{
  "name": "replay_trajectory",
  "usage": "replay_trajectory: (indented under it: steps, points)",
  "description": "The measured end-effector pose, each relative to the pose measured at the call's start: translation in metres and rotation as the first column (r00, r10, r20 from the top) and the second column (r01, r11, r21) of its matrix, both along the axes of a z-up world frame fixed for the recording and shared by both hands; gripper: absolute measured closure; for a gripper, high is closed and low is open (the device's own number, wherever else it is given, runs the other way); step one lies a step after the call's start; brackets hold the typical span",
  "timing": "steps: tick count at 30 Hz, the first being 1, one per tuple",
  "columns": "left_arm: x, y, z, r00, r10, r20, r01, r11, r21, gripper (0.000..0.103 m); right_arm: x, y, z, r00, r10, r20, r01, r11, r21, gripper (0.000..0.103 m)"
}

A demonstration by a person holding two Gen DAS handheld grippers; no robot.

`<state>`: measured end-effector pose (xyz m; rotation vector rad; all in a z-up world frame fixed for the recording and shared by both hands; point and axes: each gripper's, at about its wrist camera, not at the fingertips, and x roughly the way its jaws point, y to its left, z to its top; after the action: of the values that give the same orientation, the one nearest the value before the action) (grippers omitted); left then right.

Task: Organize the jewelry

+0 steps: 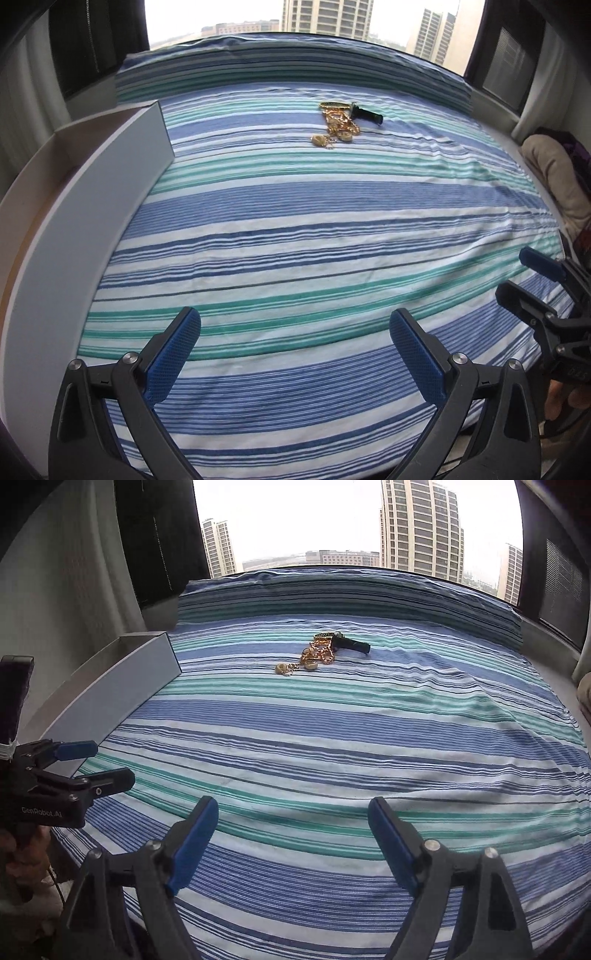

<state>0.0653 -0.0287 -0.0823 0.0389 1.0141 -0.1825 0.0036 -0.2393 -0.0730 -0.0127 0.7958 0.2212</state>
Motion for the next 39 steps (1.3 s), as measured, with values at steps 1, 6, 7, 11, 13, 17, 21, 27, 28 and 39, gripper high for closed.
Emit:
replay_trajectory:
  steps: [1, 6, 7, 11, 13, 17, 21, 27, 28, 39]
  points:
    - [0.002, -0.001, -0.001, 1.0, -0.004, -0.004, 0.004, 1.0, 0.0, 0.001, 0.0, 0.002, -0.001, 1.0, 0.01, -0.002, -0.01, 1.0, -0.001, 0.018]
    - [0.016, -0.01, -0.01, 0.999, -0.02, -0.03, 0.02, 1.0, -0.002, 0.001, 0.001, 0.005, -0.005, 0.999, 0.027, -0.038, -0.027, 1.0, -0.007, 0.018]
    - [0.02, -0.011, -0.012, 0.999, -0.022, -0.039, 0.022, 1.0, -0.006, 0.001, 0.002, 0.004, -0.007, 0.998, 0.029, -0.046, -0.029, 1.0, -0.002, 0.018]
    - [0.037, -0.02, -0.019, 0.997, -0.042, -0.065, 0.04, 0.999, -0.022, 0.001, 0.004, 0.001, -0.011, 0.997, 0.036, -0.068, -0.035, 0.999, 0.017, 0.018]
    - [0.047, -0.026, -0.018, 0.996, -0.059, -0.059, 0.059, 0.998, -0.01, 0.001, 0.004, 0.0, -0.011, 0.997, 0.033, -0.067, -0.033, 0.999, 0.003, 0.018]
    - [0.087, -0.04, -0.005, 0.993, -0.116, -0.022, 0.116, 0.993, -0.006, 0.001, 0.009, -0.008, -0.009, 0.998, 0.01, -0.061, -0.011, 1.0, -0.011, 0.018]
    - [0.15, -0.049, 0.003, 0.995, -0.104, 0.009, 0.104, 0.994, -0.023, 0.001, 0.013, -0.023, -0.011, 0.997, -0.032, -0.069, 0.033, 0.999, 0.008, 0.018]
    - [0.257, -0.073, -0.013, 0.994, -0.092, -0.052, 0.089, 0.995, -0.047, 0.018, 0.011, -0.035, -0.016, 0.995, -0.057, -0.088, 0.06, 0.998, 0.031, 0.018]
    - [0.271, -0.079, -0.018, 0.992, -0.1, -0.074, 0.097, 0.994, -0.046, 0.022, 0.011, -0.036, -0.016, 0.994, -0.059, -0.09, 0.062, 0.998, 0.032, 0.018]
    - [0.317, -0.12, -0.062, 0.986, -0.107, -0.125, 0.117, 0.991, 0.068, 0.05, 0.004, -0.047, -0.02, 0.991, -0.086, -0.104, 0.093, 0.994, 0.065, 0.018]
